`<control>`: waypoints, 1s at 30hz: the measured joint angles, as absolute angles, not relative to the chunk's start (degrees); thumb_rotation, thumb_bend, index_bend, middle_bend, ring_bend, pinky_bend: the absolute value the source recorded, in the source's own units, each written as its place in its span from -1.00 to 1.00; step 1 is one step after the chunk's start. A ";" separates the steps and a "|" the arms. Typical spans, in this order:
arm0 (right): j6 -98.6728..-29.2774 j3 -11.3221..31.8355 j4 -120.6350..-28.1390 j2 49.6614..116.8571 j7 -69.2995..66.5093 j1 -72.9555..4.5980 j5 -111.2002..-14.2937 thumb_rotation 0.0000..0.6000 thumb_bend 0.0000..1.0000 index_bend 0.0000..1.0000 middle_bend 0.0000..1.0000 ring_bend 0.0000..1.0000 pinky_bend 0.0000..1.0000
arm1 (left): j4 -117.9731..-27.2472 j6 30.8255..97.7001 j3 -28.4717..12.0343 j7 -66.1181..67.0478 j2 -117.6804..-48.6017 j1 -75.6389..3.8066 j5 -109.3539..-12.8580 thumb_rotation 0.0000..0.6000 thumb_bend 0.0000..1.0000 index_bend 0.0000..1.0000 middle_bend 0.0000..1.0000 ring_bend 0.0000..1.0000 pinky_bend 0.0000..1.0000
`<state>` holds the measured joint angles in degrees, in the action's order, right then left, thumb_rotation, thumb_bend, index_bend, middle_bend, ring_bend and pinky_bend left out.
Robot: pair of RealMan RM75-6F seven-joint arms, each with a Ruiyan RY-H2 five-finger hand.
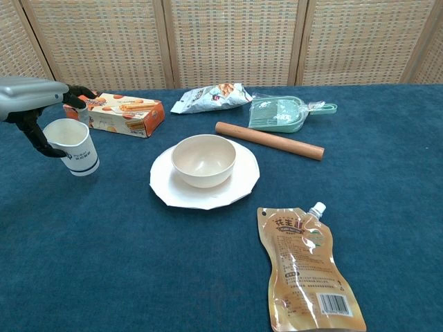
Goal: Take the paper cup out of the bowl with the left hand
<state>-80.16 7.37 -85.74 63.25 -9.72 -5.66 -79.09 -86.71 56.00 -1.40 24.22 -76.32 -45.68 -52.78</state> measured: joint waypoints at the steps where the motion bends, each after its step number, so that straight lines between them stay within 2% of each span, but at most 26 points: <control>1: -80.18 7.33 -85.80 63.29 -9.62 -5.65 -79.14 1.00 -0.75 -0.95 -1.00 -1.00 -1.00 | -86.10 55.70 -1.26 23.94 -76.62 -45.41 -52.91 1.00 -0.47 -0.10 -1.00 -1.00 -1.00; 6: -80.36 7.15 -86.04 63.38 -9.23 -5.65 -79.52 1.00 -0.75 -0.95 -1.00 -1.00 -1.00 | -83.69 54.05 -0.65 23.48 -77.91 -44.23 -53.30 1.00 -0.48 -0.21 -1.00 -1.00 -1.00; 8: -80.55 7.09 -86.16 63.39 -9.08 -5.62 -79.72 1.00 -0.75 -0.95 -1.00 -1.00 -1.00 | -83.38 53.57 -0.56 23.46 -78.06 -43.76 -53.21 1.00 -0.50 -0.39 -1.00 -1.00 -1.00; 12: -80.99 7.00 -86.41 63.39 -8.97 -5.50 -80.09 1.00 -0.75 -0.95 -1.00 -1.00 -1.00 | -83.70 53.61 -0.74 23.18 -77.62 -43.12 -53.64 1.00 -0.67 -0.92 -1.00 -1.00 -1.00; 13: -81.08 6.99 -86.45 63.38 -8.95 -5.48 -80.14 1.00 -0.75 -0.95 -1.00 -1.00 -1.00 | -83.89 53.76 -0.83 23.05 -77.44 -42.97 -53.86 1.00 -0.70 -0.98 -1.00 -1.00 -1.00; 22: -82.37 6.84 -86.95 63.30 -8.73 -5.28 -81.49 1.00 -0.75 -0.95 -1.00 -1.00 -1.00 | -90.15 59.14 -2.42 20.14 -73.40 -39.99 -56.56 1.00 -0.74 -1.00 -1.00 -1.00 -1.00; 30: -82.47 6.44 -86.57 63.79 -8.23 -5.41 -82.21 1.00 -0.75 -0.95 -1.00 -1.00 -1.00 | -94.51 74.64 -1.13 20.65 -71.60 -32.32 -63.24 1.00 -0.74 -1.00 -1.00 -1.00 -1.00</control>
<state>-82.47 6.44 -86.57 63.79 -8.23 -5.41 -82.21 -94.51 74.64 -1.13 20.65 -71.60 -32.32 -63.24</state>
